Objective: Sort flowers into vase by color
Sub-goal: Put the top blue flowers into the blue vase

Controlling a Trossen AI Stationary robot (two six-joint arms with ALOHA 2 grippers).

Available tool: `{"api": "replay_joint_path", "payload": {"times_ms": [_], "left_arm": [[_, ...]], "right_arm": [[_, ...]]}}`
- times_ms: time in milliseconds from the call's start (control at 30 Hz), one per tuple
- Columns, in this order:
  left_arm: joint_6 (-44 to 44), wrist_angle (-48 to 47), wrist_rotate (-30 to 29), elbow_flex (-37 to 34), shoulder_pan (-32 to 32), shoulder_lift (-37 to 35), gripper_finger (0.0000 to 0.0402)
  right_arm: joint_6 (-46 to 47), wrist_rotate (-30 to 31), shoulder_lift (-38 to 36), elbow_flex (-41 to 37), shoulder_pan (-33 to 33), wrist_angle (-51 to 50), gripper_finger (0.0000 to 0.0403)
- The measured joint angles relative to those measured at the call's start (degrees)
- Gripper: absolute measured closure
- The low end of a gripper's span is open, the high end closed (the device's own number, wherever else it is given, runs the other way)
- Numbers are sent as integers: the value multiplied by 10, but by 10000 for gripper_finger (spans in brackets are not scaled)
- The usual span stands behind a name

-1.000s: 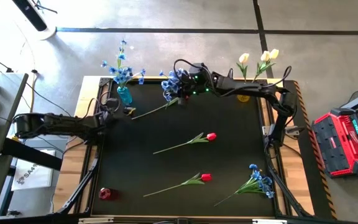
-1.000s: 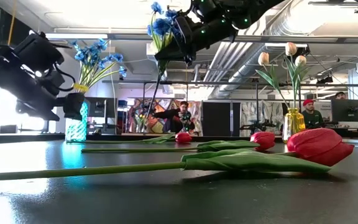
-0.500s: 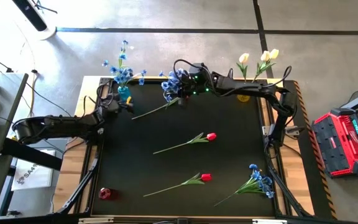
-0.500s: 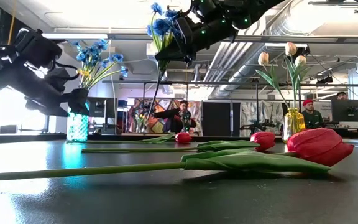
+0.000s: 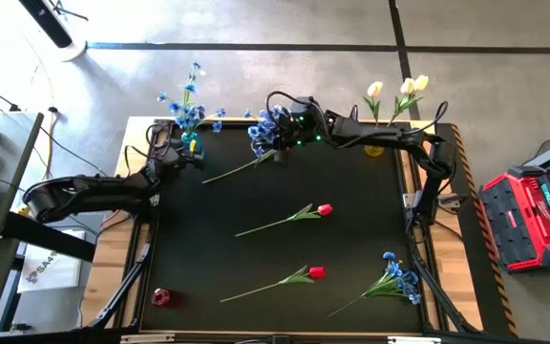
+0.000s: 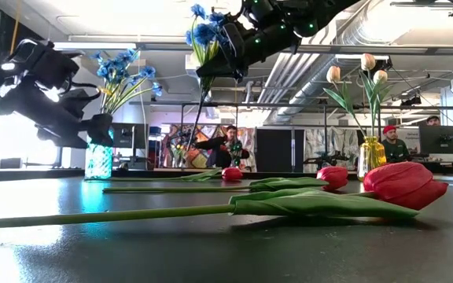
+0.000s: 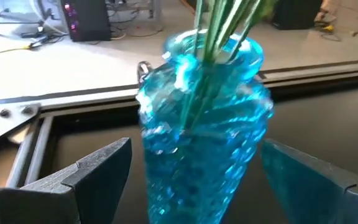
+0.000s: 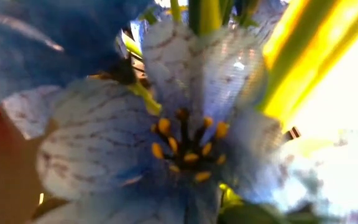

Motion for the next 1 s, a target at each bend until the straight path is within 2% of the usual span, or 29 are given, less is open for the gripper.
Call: {"api": "replay_joint_path", "payload": {"times_ms": [167, 533, 700, 867, 1000], "left_arm": [[27, 58, 34, 0, 13, 57, 57], [41, 141, 57, 0, 14, 172, 58], [44, 171, 75, 0, 14, 207, 58], [62, 188, 93, 1, 14, 229, 58], [74, 188, 115, 2, 14, 234, 58]], "right_arm": [[-5, 0, 0, 0, -1, 24, 403], [-40, -11, 31, 2, -5, 208, 403], [-48, -34, 82, 99, -7, 193, 403], [-55, -49, 170, 237, -7, 103, 403], [-60, -52, 224, 311, -7, 79, 403]]}}
